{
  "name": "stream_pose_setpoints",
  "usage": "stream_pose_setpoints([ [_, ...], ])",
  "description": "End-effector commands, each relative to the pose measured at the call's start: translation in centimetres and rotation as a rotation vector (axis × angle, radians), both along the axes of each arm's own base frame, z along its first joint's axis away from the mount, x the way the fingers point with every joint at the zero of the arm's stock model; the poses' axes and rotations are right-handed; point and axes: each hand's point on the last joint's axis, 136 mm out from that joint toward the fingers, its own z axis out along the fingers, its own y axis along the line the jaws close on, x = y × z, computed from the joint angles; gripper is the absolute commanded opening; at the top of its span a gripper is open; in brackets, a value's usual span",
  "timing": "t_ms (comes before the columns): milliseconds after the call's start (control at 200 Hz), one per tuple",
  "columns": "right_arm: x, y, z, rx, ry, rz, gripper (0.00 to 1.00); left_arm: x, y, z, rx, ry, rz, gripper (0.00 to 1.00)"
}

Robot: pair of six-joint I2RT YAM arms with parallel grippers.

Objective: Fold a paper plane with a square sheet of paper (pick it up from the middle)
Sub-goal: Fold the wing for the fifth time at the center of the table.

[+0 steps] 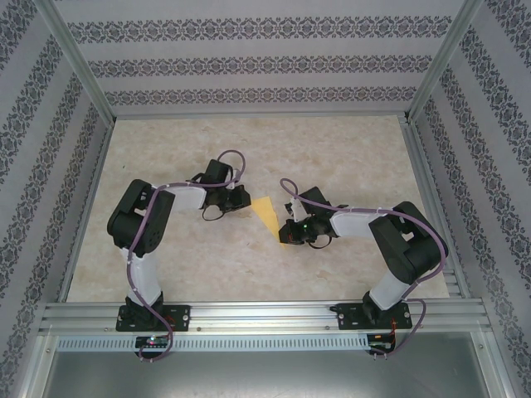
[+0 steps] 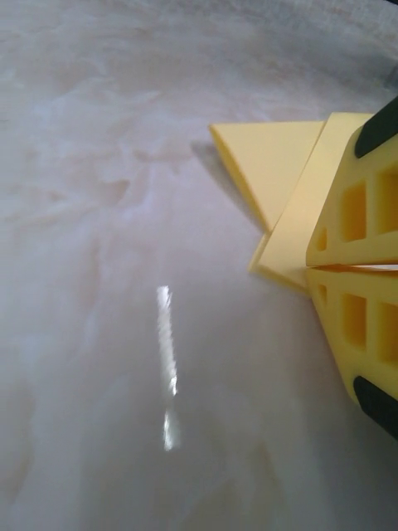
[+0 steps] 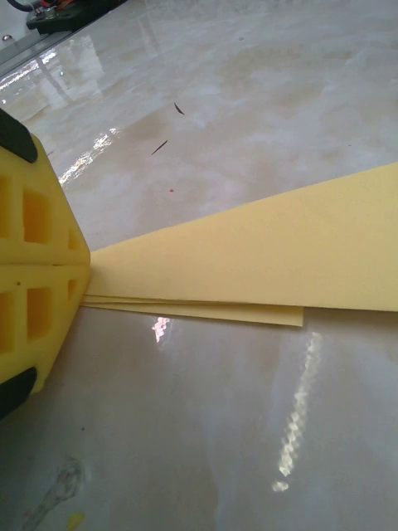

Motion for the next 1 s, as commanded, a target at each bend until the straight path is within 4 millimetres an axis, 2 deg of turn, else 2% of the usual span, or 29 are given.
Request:
stream_pose_setpoints([
  [0, -4.6, -4.3, -4.6, -0.222, 0.189, -0.024, 0.04, 1.6, 5.3, -3.6, 0.181, 0.014, 0.111, 0.11],
  [185, -3.9, -3.4, -3.3, -0.197, 0.149, -0.020, 0.08, 2.9, 5.9, -2.2, 0.209, 0.000, 0.108, 0.11],
  [290, -2.4, -2.1, -1.6, -0.155, 0.093, -0.026, 0.13, 3.3, 5.9, -0.5, 0.215, -0.018, 0.109, 0.12],
  [405, 0.3, -0.6, 2.0, -0.089, -0.013, -0.059, 0.27, 2.6, 6.2, 1.6, 0.234, -0.033, 0.133, 0.15],
  [480, 2.2, -0.4, 4.6, -0.073, -0.102, -0.092, 0.40, 1.6, 6.2, 2.7, 0.261, -0.035, 0.141, 0.18],
  [579, 4.4, -1.6, 7.2, -0.097, -0.210, -0.161, 0.56, -0.3, 5.9, 3.8, 0.319, -0.027, 0.147, 0.27],
  [729, 6.7, -4.3, 8.9, -0.124, -0.310, -0.221, 0.71, -3.1, 4.4, 5.0, 0.387, -0.018, 0.127, 0.44],
  [859, 8.5, -6.9, 9.0, -0.149, -0.347, -0.289, 0.75, -4.9, 2.2, 5.7, 0.450, -0.023, 0.102, 0.58],
  [994, 9.3, -8.9, 8.0, -0.159, -0.355, -0.378, 0.78, -6.5, -0.6, 5.9, 0.530, -0.018, 0.071, 0.67],
])
